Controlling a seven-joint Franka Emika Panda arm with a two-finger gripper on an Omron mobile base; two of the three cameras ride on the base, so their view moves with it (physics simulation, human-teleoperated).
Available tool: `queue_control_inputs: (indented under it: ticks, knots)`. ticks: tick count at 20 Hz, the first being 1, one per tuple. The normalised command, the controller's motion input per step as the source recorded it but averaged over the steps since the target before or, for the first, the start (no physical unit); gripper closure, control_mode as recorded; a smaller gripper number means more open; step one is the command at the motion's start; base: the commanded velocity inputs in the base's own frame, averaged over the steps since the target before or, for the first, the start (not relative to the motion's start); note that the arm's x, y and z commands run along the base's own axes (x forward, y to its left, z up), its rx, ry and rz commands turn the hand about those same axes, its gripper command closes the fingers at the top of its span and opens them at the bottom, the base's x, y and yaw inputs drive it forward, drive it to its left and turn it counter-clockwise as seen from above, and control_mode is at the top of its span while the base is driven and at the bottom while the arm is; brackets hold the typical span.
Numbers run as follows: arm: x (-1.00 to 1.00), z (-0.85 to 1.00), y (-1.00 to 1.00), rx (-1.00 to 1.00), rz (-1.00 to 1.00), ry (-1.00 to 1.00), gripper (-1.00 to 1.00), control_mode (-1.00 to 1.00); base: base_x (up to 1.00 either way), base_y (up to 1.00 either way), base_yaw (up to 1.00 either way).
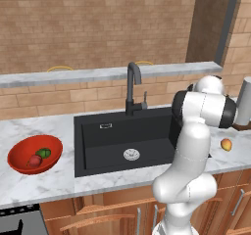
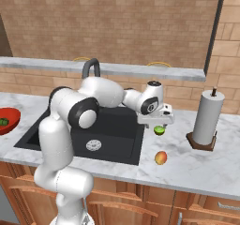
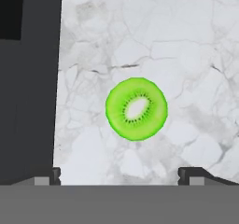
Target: There is a mixed pile of frozen fruits and vegetables on the counter. Locate all the frozen vegetables and place the items in a bowl on the counter. Take all the frozen fruits and defrost them in a running sink.
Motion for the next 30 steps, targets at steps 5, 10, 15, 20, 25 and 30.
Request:
queue_control_inputs:
  ticks: [5,10,15,20,25,30]
  knots:
    - [0.41,-0.31,-0.26,-0.06,0.02,-0.01,-1.00,-1.00,0.00,0.00,0.00]
    - [0.24,-0.03,-0.39,0.01,0.06,-0.01,-1.00,-1.00,0.00,0.00,0.00]
    - [0.03,-0.10,-0.06,0.01,0.02,0.01,-1.00,-1.00,0.00,0.00,0.00]
    - [0.00,-0.19,0.17,0.03,-0.01,0.01,-1.00,-1.00,0.00,0.00,0.00]
    - [0.00,-0.13,0.30,0.01,-0.05,0.00,-1.00,-1.00,0.00,0.00,0.00]
    - [0.00,-0.17,0.21,0.02,-0.03,0.00,-1.00,-1.00,0.00,0.00,0.00]
